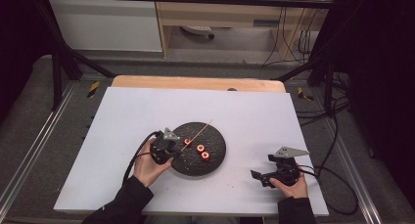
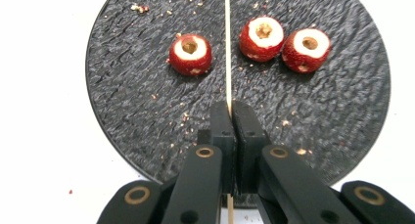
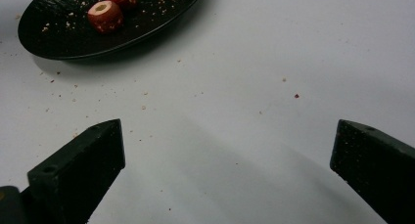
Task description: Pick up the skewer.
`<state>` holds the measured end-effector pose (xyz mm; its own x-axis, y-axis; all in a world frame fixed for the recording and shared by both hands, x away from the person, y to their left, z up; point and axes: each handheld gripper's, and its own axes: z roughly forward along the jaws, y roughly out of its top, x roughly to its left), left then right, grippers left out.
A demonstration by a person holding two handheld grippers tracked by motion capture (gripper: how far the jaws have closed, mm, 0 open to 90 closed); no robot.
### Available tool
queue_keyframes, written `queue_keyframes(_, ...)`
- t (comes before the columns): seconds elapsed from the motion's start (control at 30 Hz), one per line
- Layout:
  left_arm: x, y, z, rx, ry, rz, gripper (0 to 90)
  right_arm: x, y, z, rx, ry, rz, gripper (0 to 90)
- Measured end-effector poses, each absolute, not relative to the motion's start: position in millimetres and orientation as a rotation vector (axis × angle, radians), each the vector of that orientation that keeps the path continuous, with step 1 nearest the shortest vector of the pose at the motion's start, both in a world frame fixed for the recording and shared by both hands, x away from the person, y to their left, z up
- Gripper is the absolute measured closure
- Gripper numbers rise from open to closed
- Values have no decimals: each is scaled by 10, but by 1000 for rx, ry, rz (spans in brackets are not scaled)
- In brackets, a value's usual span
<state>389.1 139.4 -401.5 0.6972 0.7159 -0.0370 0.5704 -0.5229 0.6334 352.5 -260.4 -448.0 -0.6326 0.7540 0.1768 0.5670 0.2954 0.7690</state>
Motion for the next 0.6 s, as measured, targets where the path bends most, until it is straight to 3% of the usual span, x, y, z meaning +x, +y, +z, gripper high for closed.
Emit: queue_keyframes(0.6, 3580, 1755, -4031, 2117, 935, 352, 881, 3531, -2578, -4486, 1242, 2348, 1232, 6)
